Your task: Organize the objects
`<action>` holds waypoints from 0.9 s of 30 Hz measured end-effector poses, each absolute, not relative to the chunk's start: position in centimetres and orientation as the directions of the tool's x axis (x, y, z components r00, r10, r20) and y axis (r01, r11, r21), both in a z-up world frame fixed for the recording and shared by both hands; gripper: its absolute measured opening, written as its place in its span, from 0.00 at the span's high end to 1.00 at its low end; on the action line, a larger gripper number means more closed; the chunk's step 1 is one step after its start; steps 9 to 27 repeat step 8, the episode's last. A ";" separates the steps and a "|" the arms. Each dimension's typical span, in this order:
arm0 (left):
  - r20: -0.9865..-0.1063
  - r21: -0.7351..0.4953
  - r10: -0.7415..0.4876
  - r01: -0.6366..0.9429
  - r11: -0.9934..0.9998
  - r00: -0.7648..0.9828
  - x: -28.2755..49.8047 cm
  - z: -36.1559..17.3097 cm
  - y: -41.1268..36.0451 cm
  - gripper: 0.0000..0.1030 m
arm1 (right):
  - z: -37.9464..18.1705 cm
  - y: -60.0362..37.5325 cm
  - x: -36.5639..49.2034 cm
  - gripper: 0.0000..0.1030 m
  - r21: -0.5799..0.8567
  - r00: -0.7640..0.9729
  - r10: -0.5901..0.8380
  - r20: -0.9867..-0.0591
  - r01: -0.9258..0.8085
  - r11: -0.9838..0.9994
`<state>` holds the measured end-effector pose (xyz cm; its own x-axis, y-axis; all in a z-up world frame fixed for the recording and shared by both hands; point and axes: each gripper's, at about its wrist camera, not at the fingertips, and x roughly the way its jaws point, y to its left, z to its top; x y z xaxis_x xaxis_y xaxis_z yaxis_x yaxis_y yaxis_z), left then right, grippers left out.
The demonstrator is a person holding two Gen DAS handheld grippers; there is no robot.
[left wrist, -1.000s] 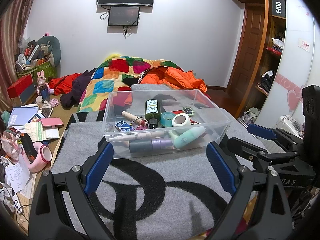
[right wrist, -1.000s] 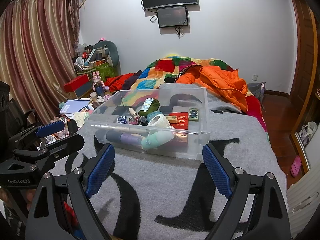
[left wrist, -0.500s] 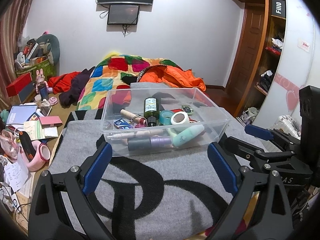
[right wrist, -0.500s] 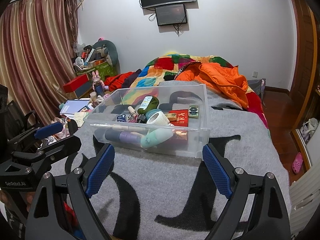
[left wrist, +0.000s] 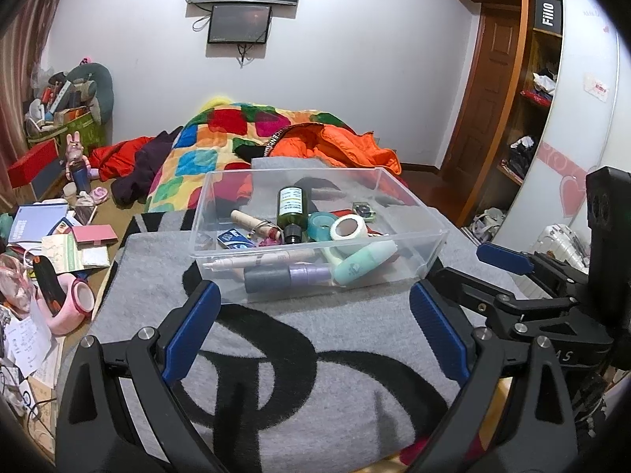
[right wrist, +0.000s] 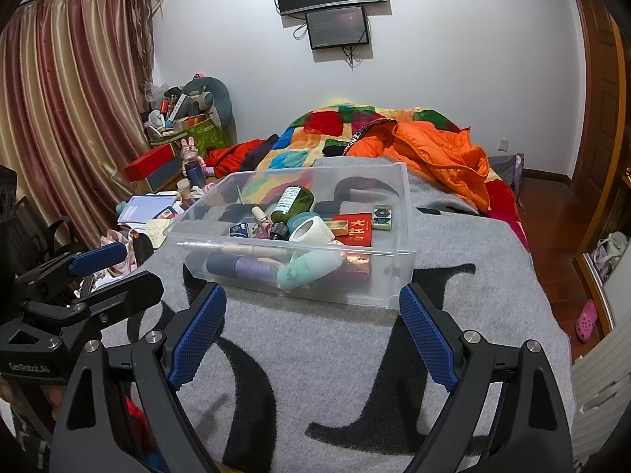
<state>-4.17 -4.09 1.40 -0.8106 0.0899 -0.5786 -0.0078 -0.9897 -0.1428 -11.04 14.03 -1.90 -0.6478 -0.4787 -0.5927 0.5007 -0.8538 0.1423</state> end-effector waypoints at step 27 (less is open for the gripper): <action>-0.578 -0.148 0.092 -0.007 -0.989 -0.811 -4.1 1.5 -4.2 0.04 | -1.9 14.1 -11.1 0.14 0.136 -0.653 -0.474 -0.591 0.499 -0.856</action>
